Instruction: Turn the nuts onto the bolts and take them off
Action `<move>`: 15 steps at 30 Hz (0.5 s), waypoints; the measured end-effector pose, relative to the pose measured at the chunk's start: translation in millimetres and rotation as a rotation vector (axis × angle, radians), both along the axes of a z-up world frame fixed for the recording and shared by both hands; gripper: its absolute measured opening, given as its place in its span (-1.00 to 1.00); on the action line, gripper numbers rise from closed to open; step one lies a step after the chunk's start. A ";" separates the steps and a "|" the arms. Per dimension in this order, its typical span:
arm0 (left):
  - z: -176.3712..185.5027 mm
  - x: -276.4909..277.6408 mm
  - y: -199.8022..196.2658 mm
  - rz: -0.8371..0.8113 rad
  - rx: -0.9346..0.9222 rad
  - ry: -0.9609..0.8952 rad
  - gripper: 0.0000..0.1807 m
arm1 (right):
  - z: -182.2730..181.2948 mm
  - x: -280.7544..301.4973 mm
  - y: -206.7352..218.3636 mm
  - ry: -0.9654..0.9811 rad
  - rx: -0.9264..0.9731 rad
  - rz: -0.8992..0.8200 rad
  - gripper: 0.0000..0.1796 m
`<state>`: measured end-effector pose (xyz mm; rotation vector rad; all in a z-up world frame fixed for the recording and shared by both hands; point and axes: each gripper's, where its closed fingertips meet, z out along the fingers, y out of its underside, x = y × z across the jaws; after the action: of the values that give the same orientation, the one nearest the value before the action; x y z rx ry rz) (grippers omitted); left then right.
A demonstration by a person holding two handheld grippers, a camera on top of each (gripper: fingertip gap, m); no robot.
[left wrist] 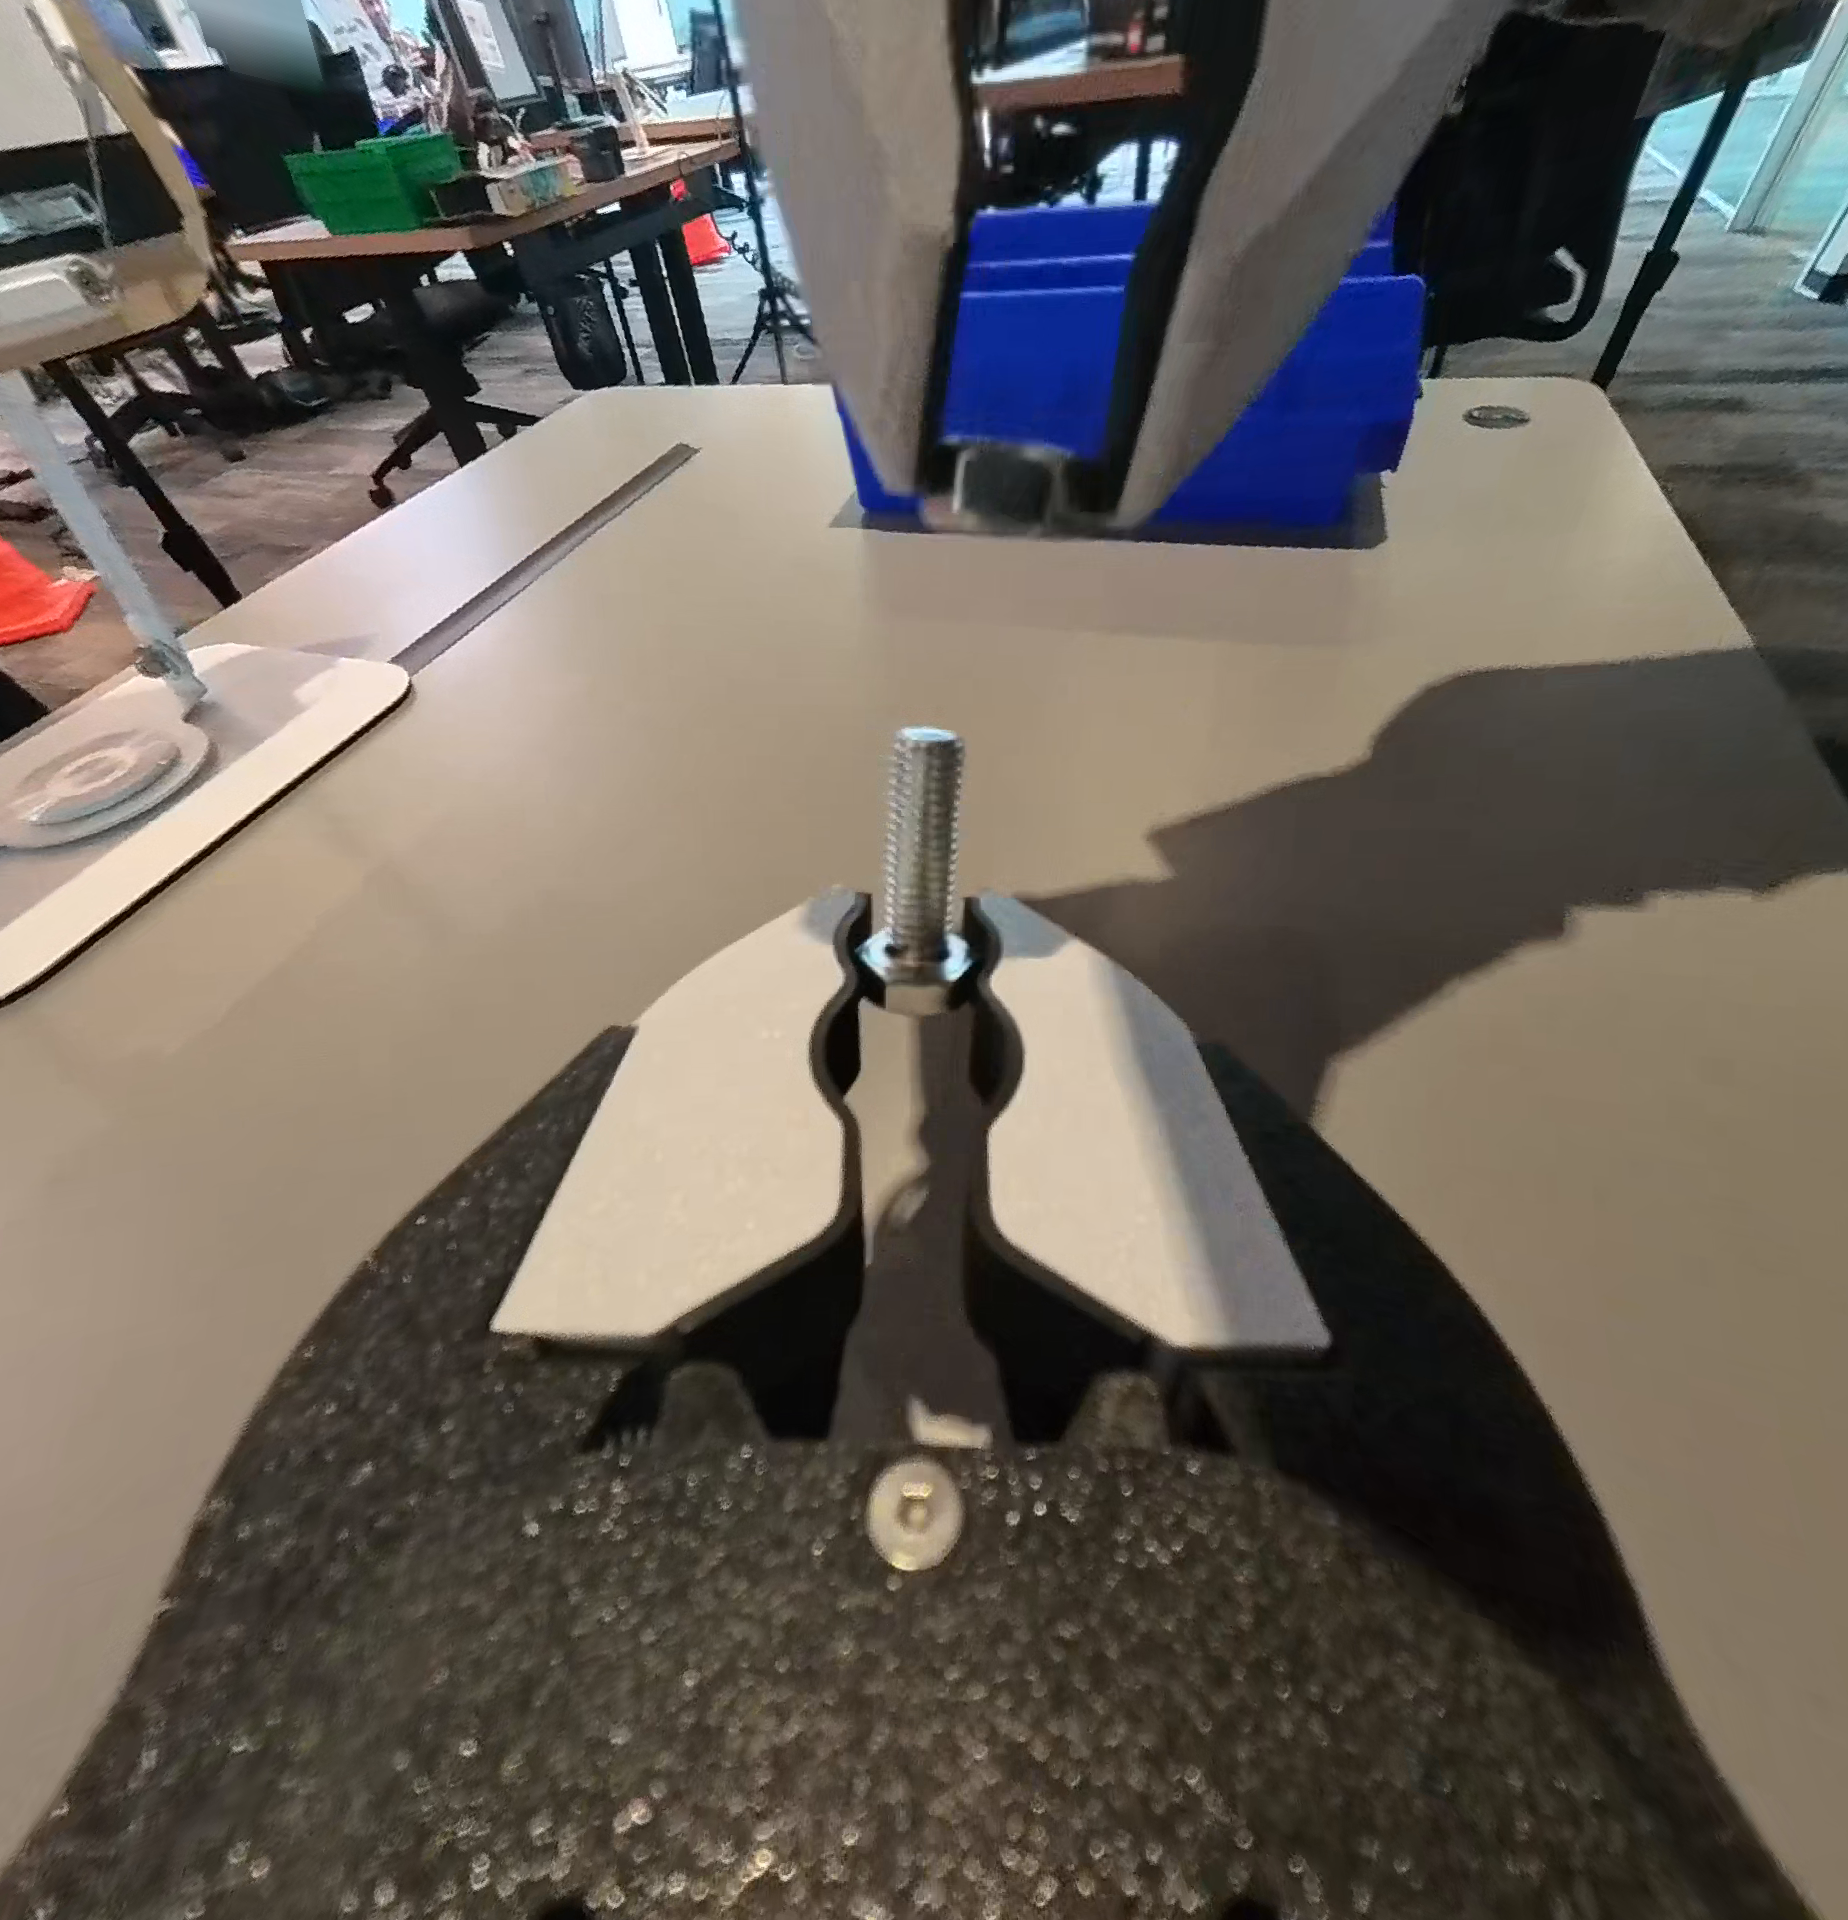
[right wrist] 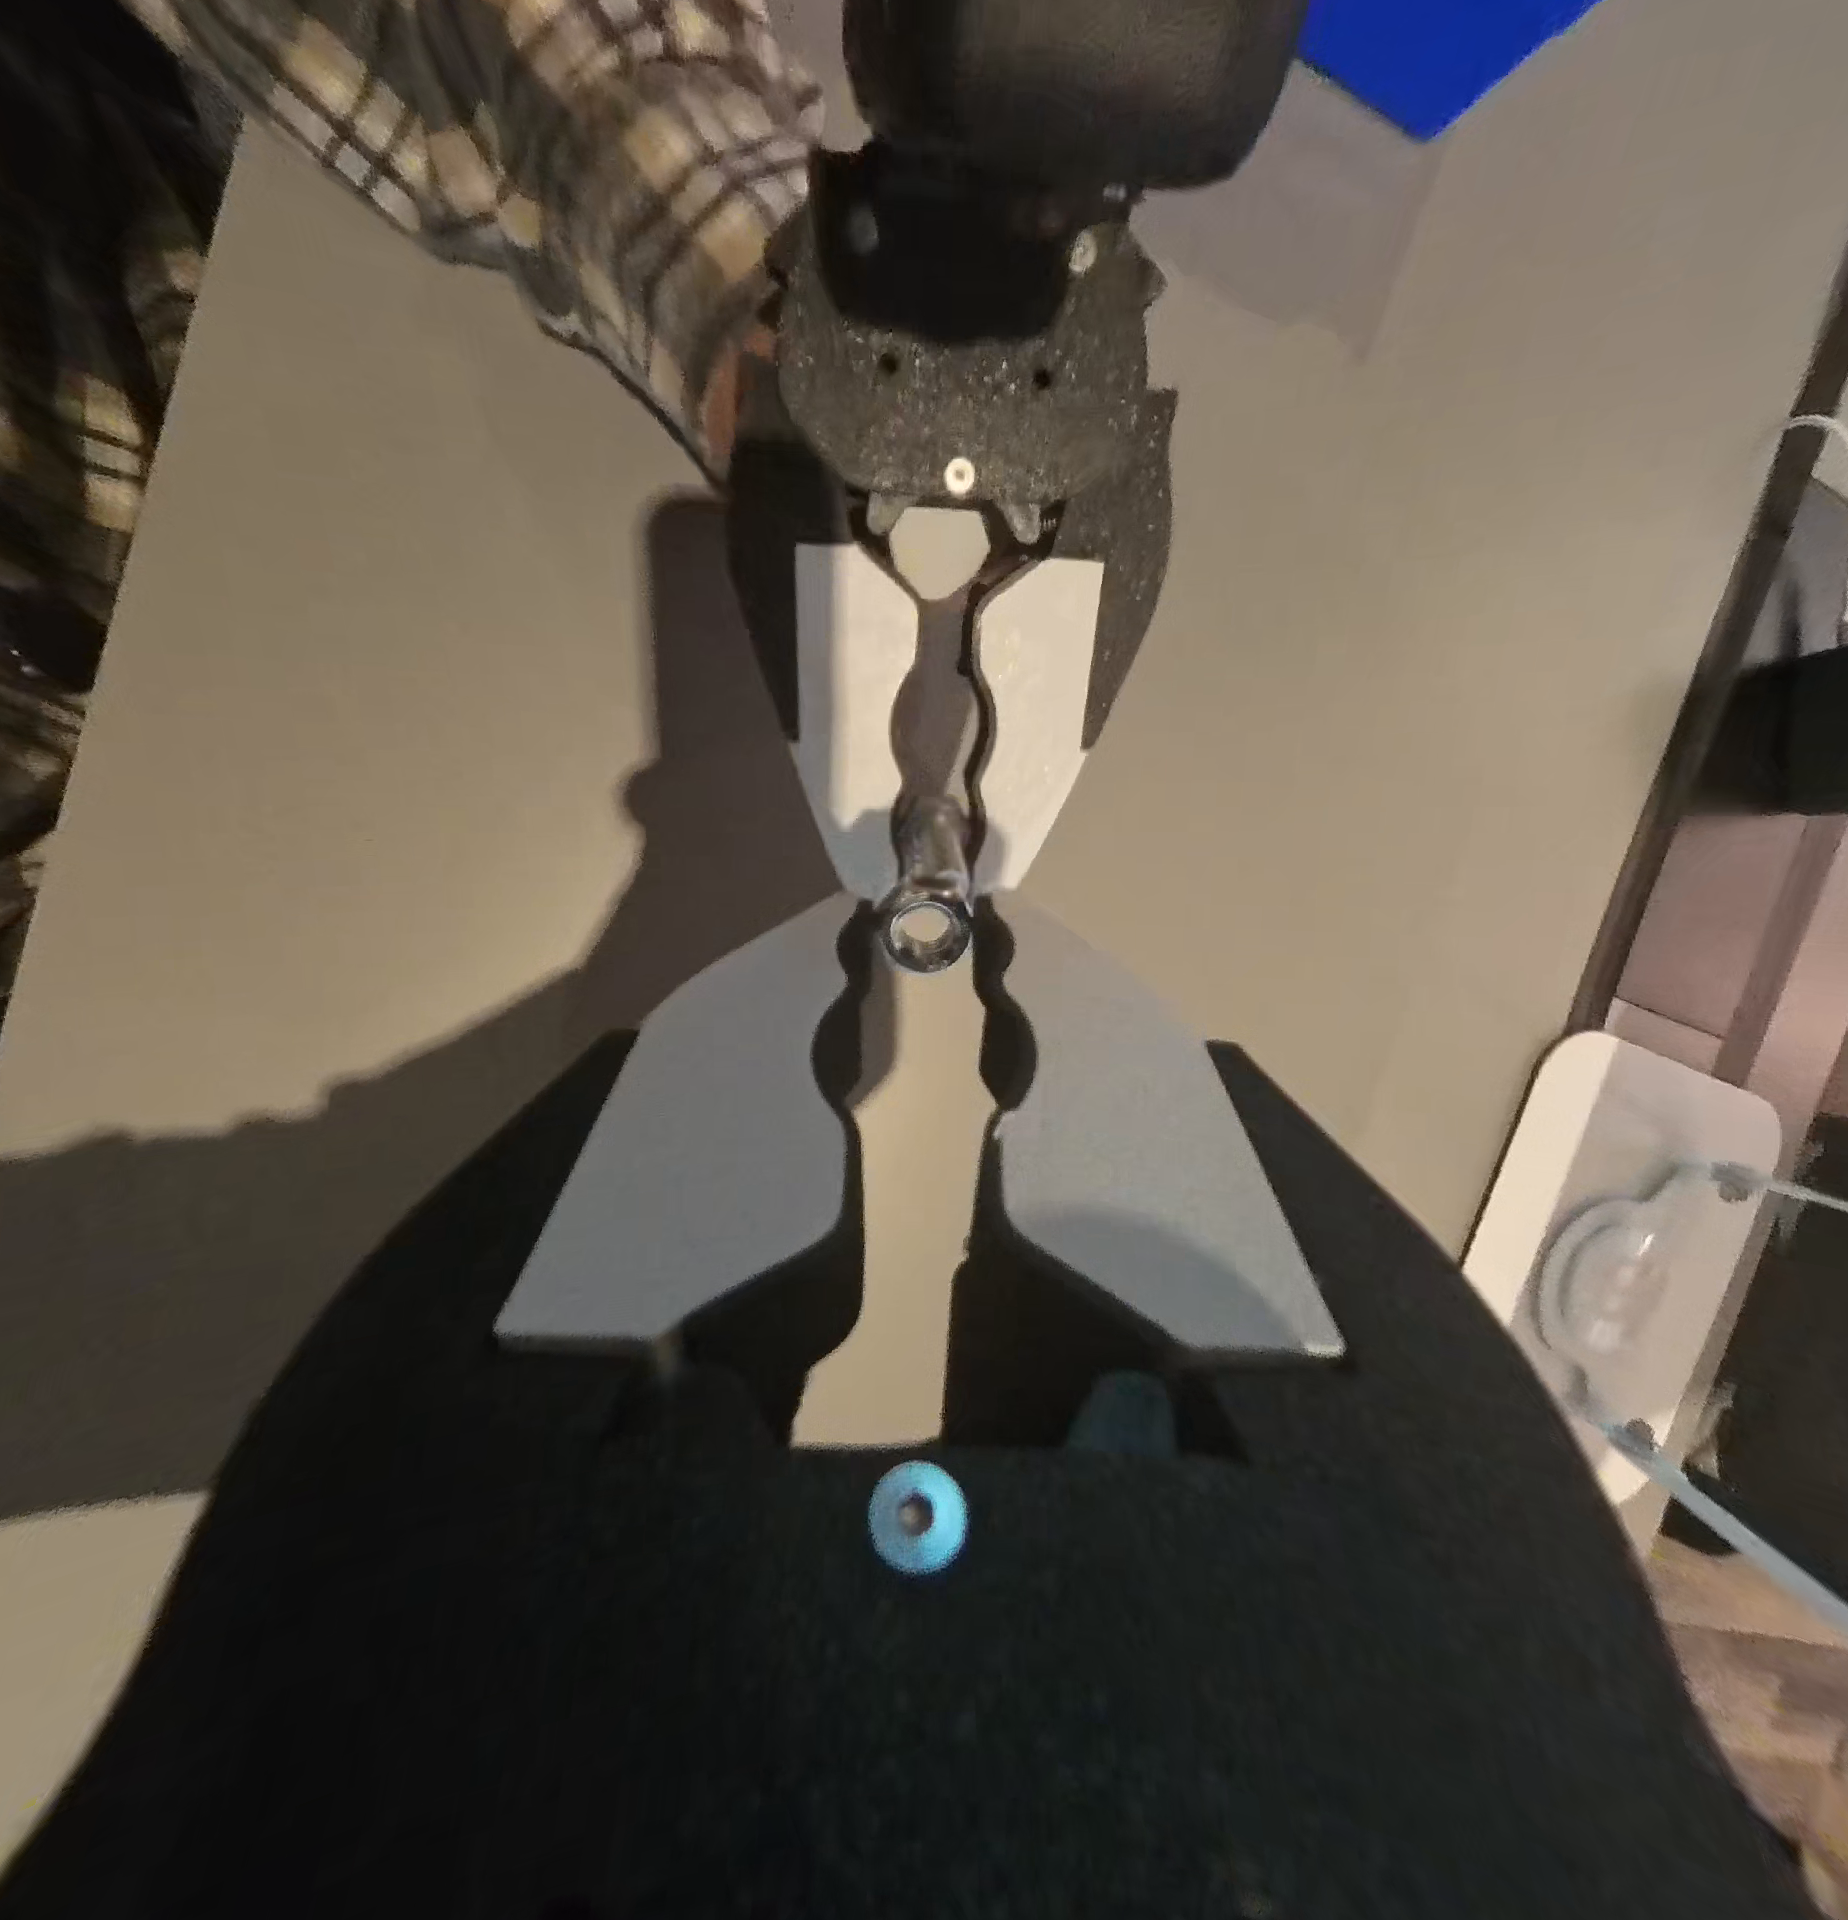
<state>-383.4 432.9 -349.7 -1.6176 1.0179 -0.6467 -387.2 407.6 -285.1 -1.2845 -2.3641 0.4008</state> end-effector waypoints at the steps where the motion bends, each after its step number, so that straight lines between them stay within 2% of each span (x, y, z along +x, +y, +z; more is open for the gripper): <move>1: 0.3 0.9 -0.8 -0.002 0.004 0.003 -0.82 | -2.5 -2.0 -0.8 -0.009 0.000 0.007 -0.80; 6: 7.8 -0.5 -1.9 0.002 0.031 -0.016 -0.83 | -13.6 -6.2 0.2 -0.030 -0.010 0.017 -0.80; 15: 12.0 0.7 -4.2 0.001 0.061 -0.013 -0.82 | -12.0 -10.6 -0.4 0.017 -0.068 0.007 -0.81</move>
<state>-382.6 428.7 -337.7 -1.5592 1.0177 -0.6187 -397.8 407.2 -297.1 -1.2985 -2.3595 0.4969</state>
